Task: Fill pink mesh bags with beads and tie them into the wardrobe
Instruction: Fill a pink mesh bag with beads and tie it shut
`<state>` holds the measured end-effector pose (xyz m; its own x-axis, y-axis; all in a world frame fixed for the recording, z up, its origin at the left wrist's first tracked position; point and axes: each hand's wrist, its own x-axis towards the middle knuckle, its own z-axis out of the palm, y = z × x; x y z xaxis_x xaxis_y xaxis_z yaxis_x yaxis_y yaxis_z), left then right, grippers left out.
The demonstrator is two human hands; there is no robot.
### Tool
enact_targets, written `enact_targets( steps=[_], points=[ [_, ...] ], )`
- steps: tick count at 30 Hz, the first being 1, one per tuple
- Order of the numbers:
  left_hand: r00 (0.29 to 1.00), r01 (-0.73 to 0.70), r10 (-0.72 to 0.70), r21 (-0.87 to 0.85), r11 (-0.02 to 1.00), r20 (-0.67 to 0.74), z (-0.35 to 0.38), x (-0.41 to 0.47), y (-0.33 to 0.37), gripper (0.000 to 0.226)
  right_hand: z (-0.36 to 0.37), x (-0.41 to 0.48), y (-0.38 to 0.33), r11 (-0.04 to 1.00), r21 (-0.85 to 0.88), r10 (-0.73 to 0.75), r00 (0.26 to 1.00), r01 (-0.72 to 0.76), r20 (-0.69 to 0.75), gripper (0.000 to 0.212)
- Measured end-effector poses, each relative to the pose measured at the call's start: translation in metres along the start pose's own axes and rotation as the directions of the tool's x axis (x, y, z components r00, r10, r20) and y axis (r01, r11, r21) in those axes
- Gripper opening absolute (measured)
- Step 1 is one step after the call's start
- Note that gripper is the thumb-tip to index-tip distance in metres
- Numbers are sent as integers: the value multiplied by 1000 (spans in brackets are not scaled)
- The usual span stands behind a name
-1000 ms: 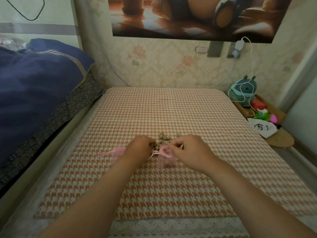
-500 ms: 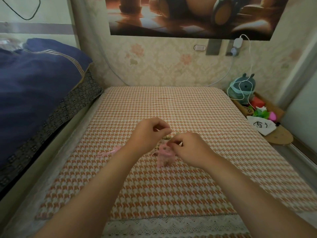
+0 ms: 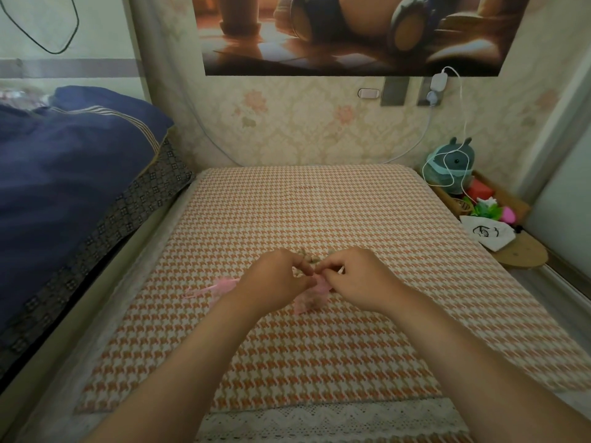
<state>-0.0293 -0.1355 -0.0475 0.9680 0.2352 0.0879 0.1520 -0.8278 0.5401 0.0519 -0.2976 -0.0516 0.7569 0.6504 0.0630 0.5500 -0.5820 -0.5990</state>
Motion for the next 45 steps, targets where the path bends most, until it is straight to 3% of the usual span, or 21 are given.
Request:
enact_targets(
  steps=[6,19,23,26,29,33,35,38,42,45],
  points=[
    [999,27,-26,-16,1000,34,-3,1,4,21,-12,7,18,991,125,58,993,-45,-105,23],
    [997,76,-76,-8,997,6,-6,1,-5,21,11,15,38,941,-305,152,988,-145,-2,22],
    [996,84,-83,-61,995,25,-9,-1,-6,12,18,20,38,926,-344,168,986,-153,15,17],
    [996,75,-70,-93,993,52,-11,-4,-6,12,12,18,32,944,-296,149,989,-148,-22,17],
    [996,54,-47,-104,993,76,-11,-4,-7,15,1,14,19,983,-139,103,987,-120,-124,19],
    [997,34,-27,-97,995,71,-10,-1,-10,19,-10,4,-10,995,97,8,980,12,-197,22],
    [998,22,-15,-111,994,67,-9,-1,-10,22,-10,-3,-21,990,127,-43,984,66,-173,23],
    [997,15,-6,-105,994,82,-10,-1,-8,22,-5,-9,-28,994,19,-105,988,108,-112,14],
    [995,8,8,-157,988,101,-10,-3,-9,19,1,-6,-28,979,-174,-121,991,110,-53,17],
    [994,-18,36,-176,984,99,-10,-4,-12,19,1,-4,-29,978,-185,-100,995,93,-27,18]
  ],
)
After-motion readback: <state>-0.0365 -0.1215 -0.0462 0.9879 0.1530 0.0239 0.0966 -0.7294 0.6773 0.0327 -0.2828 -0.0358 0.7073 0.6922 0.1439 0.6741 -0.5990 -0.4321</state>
